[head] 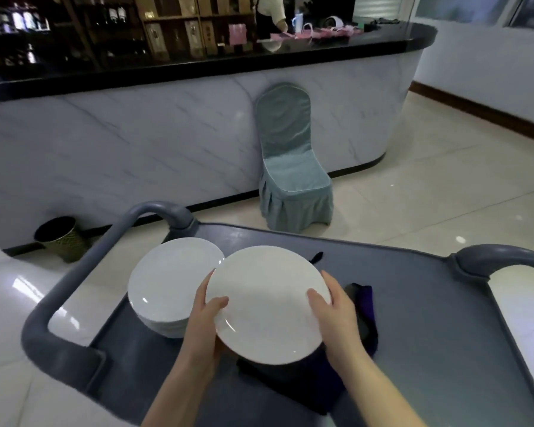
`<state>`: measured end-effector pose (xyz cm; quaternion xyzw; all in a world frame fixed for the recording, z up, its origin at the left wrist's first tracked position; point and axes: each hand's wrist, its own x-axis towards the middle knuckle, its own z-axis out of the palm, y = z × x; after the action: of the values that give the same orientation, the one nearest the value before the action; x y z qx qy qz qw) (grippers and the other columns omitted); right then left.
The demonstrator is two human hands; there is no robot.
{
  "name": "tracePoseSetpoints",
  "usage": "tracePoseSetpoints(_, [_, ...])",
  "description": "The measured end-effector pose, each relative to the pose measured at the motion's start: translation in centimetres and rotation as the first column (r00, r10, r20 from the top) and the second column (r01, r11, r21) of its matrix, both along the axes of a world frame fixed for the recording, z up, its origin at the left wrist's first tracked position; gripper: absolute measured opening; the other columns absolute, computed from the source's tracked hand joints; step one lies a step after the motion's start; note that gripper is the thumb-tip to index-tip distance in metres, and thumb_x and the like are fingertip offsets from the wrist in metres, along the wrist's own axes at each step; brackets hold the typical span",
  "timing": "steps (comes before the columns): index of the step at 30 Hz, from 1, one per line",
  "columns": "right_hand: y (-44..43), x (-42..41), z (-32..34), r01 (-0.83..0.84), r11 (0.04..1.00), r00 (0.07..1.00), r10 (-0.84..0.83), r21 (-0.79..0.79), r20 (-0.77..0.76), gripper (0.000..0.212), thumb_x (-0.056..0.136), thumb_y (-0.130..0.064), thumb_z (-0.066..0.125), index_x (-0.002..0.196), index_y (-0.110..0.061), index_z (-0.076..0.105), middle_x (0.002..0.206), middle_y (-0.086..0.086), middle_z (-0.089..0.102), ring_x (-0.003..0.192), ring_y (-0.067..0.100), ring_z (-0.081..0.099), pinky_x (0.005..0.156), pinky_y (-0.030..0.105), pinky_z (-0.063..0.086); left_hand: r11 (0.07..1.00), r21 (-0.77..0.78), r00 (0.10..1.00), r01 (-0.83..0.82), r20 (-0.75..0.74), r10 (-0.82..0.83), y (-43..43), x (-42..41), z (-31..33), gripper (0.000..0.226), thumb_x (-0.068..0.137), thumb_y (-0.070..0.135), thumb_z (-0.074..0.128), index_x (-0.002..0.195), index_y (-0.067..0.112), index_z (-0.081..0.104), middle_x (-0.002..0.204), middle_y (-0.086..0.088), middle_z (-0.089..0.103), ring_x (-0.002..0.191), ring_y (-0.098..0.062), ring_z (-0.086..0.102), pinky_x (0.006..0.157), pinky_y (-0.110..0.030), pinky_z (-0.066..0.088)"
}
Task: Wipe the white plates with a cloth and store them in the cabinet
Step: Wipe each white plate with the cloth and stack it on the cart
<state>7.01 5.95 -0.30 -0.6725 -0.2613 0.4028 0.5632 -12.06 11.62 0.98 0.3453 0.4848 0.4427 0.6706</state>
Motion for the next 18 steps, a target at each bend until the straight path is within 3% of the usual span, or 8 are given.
tracePoseSetpoints(2, [1.8, -3.2, -0.1, 0.080, 0.996, 0.997, -0.079, 0.027, -0.025, 0.038, 0.095, -0.009, 0.056, 0.126, -0.030, 0.061, 0.122, -0.007, 0.067, 0.110, 0.014, 0.063, 0.096, 0.041, 0.053, 0.997, 0.066, 0.987, -0.032, -0.155, 0.042, 1.6, -2.3, 0.1, 0.043, 0.091, 0.020, 0.055, 0.122, 0.049, 0.052, 0.120, 0.012, 0.061, 0.107, -0.017, 0.058, 0.078, -0.038, 0.053])
tracePoseSetpoints(6, [6.0, -9.1, 0.1, 0.096, 0.995, 0.995, -0.096, 0.036, 0.025, 0.038, 0.096, -0.011, 0.054, 0.127, -0.031, 0.060, 0.117, -0.010, 0.066, 0.108, 0.016, 0.062, 0.093, 0.043, 0.054, 0.957, 0.267, 0.907, -0.115, -0.364, 0.211, 5.2, -7.0, -0.4, 0.042, 0.093, 0.023, 0.059, 0.123, 0.050, 0.047, 0.122, 0.018, 0.053, 0.107, -0.006, 0.052, 0.074, -0.025, 0.044])
tracePoseSetpoints(8, [8.3, -11.4, 0.0, 0.071, 0.997, 0.996, -0.073, 0.041, 0.051, 0.039, 0.096, -0.012, 0.053, 0.127, -0.035, 0.058, 0.114, -0.016, 0.064, 0.105, 0.012, 0.061, 0.087, 0.036, 0.054, 0.939, 0.329, 0.859, -0.104, -0.446, 0.251, 7.4, -9.0, -1.1, 0.048, 0.093, 0.023, 0.058, 0.133, 0.045, 0.043, 0.139, 0.011, 0.047, 0.125, -0.011, 0.045, 0.091, -0.031, 0.043])
tracePoseSetpoints(9, [9.4, -12.3, -0.1, 0.064, 0.997, 0.996, -0.066, 0.034, 0.059, 0.039, 0.096, -0.013, 0.052, 0.127, -0.036, 0.057, 0.113, -0.019, 0.063, 0.105, 0.009, 0.061, 0.086, 0.033, 0.053, 0.938, 0.336, 0.839, -0.088, -0.482, 0.252, 8.5, -9.9, -1.5, 0.053, 0.094, 0.022, 0.057, 0.139, 0.044, 0.039, 0.151, 0.010, 0.036, 0.136, -0.007, 0.032, 0.102, -0.034, 0.037])
tracePoseSetpoints(11, [11.3, -13.8, -0.7, 0.048, 0.999, 0.996, -0.048, 0.004, 0.078, 0.039, 0.097, -0.014, 0.051, 0.129, -0.036, 0.055, 0.115, -0.016, 0.063, 0.106, 0.011, 0.060, 0.089, 0.037, 0.053, 0.946, 0.319, 0.807, -0.061, -0.542, 0.235, 10.4, -11.4, -2.4, 0.061, 0.094, 0.018, 0.054, 0.147, 0.038, 0.032, 0.162, 0.011, 0.015, 0.140, 0.003, 0.009, 0.108, -0.032, 0.020])
tracePoseSetpoints(12, [12.2, -14.4, -1.1, 0.042, 0.999, 0.996, -0.041, -0.013, 0.081, 0.039, 0.098, -0.015, 0.051, 0.130, -0.036, 0.055, 0.117, -0.014, 0.063, 0.107, 0.013, 0.060, 0.092, 0.040, 0.053, 0.951, 0.304, 0.795, -0.049, -0.564, 0.221, 11.3, -12.1, -2.9, 0.062, 0.095, 0.017, 0.054, 0.149, 0.036, 0.030, 0.163, 0.011, 0.010, 0.144, 0.001, 0.002, 0.109, -0.034, 0.019])
tracePoseSetpoints(14, [13.6, -15.5, -2.1, 0.047, 0.998, 0.996, -0.044, -0.040, 0.075, 0.038, 0.098, -0.014, 0.050, 0.128, -0.035, 0.056, 0.119, -0.011, 0.063, 0.109, 0.016, 0.059, 0.095, 0.043, 0.052, 0.965, 0.261, 0.785, -0.028, -0.592, 0.182, 12.6, -13.1, -4.0, 0.062, 0.096, 0.018, 0.053, 0.150, 0.034, 0.028, 0.164, 0.008, 0.006, 0.149, -0.010, -0.002, 0.114, -0.044, 0.020])
tracePoseSetpoints(18, [15.1, -17.1, -3.8, 0.098, 0.993, 0.992, -0.092, -0.070, 0.088, 0.036, 0.098, -0.013, 0.051, 0.123, -0.038, 0.058, 0.117, -0.013, 0.064, 0.111, 0.015, 0.059, 0.095, 0.040, 0.051, 0.982, 0.188, 0.788, 0.032, -0.609, 0.091, 14.5, -14.7, -6.1, 0.062, 0.096, 0.022, 0.052, 0.152, 0.034, 0.026, 0.164, 0.008, 0.005, 0.150, -0.018, -0.004, 0.115, -0.053, 0.018])
